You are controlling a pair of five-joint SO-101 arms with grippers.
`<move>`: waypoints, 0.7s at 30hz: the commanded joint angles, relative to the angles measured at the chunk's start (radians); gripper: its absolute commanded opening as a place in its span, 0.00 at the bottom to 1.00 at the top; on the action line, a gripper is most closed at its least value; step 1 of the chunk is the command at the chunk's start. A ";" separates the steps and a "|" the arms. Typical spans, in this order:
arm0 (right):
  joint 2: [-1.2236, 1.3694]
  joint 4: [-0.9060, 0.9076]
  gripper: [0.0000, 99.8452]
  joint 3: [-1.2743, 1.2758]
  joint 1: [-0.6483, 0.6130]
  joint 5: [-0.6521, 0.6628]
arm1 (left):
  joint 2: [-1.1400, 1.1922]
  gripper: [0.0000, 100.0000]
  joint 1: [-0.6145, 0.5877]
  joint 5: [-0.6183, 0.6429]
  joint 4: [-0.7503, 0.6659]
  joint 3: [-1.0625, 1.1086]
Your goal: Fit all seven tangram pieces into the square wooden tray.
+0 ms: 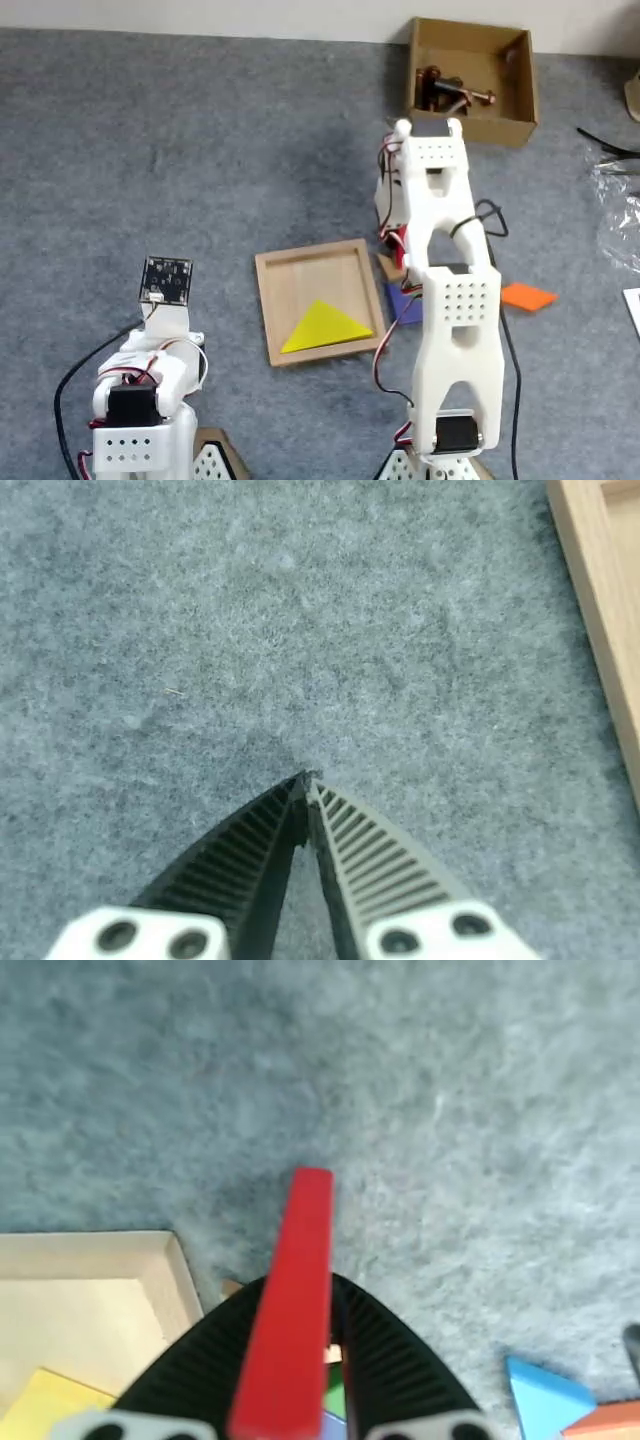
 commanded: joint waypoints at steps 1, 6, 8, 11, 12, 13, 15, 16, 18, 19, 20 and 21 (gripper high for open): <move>-0.137 0.024 0.01 -0.048 -0.041 0.008 | 0.002 0.01 -0.010 0.005 0.005 0.021; -0.269 0.025 0.01 0.101 -0.113 0.009 | 0.002 0.01 -0.010 0.005 0.005 0.021; -0.340 0.024 0.01 0.183 -0.148 0.011 | 0.002 0.01 -0.010 0.005 0.005 0.021; -0.449 0.022 0.01 0.300 -0.196 0.012 | 0.002 0.01 -0.010 0.005 0.005 0.021; -0.481 0.022 0.01 0.340 -0.208 0.012 | 0.002 0.01 -0.010 0.005 0.005 0.021; -0.510 0.022 0.01 0.378 -0.223 0.015 | 0.002 0.01 -0.010 0.005 0.005 0.021; -0.552 0.021 0.01 0.450 -0.255 0.060 | 0.002 0.01 -0.010 0.005 0.005 0.021; -0.565 0.013 0.01 0.486 -0.274 0.083 | 0.002 0.01 -0.010 0.005 0.005 0.021; -0.591 -0.031 0.01 0.556 -0.305 0.109 | 0.002 0.01 -0.010 0.005 0.005 0.021; -0.601 -0.059 0.01 0.591 -0.317 0.117 | 0.002 0.01 -0.010 0.005 0.005 0.021; -0.608 -0.087 0.01 0.625 -0.326 0.117 | 0.002 0.01 -0.010 0.005 0.005 0.021; -0.616 -0.108 0.01 0.661 -0.332 0.118 | 0.002 0.01 -0.010 0.005 0.005 0.021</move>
